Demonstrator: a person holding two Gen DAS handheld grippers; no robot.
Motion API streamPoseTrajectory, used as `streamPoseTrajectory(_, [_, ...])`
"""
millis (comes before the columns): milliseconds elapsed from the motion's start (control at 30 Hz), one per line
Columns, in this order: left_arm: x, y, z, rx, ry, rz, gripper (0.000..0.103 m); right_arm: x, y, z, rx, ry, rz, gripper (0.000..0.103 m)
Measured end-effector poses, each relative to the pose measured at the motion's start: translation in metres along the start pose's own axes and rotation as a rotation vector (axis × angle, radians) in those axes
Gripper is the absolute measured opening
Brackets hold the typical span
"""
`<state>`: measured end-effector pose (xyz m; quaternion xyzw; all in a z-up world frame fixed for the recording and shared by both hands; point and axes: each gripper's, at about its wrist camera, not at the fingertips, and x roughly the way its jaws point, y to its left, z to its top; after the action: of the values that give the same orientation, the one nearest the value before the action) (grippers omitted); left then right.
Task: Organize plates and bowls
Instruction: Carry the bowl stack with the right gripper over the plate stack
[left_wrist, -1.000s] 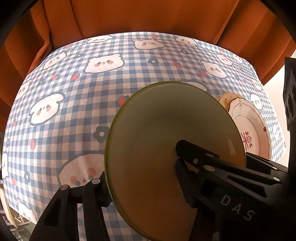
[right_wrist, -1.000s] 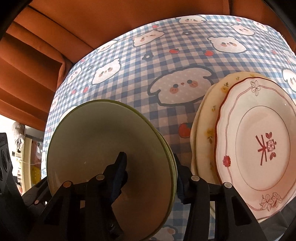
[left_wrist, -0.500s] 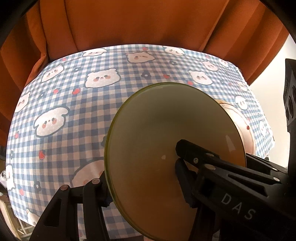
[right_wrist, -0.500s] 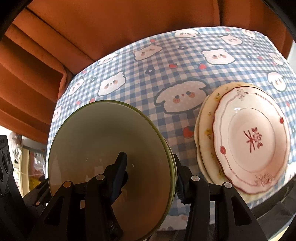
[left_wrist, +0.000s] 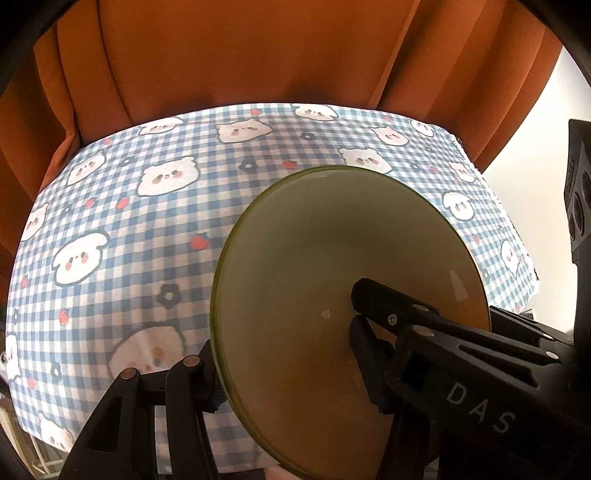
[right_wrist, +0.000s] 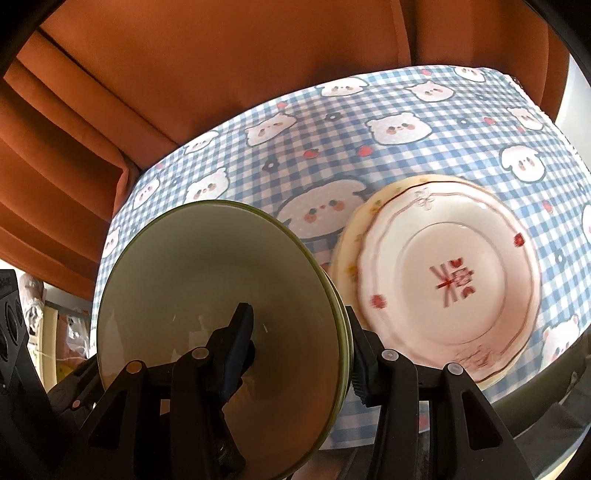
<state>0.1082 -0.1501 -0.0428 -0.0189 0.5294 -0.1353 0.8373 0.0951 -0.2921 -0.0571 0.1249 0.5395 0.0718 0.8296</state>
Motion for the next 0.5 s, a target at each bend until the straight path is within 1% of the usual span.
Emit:
streamPoseTrajectory(200, [0.005, -0.037, 0.006, -0.039, -0.014, 0.015, 0.058, -0.013, -0.033, 0.011, -0.038, 0.009, 0.023, 0.051])
streamPoseTrajectory(500, [0.027, -0.083, 0.011, -0.107, -0.021, 0.017, 0.058, -0.021, -0.084, 0.029, -0.09, 0.033, 0.023, 0.051])
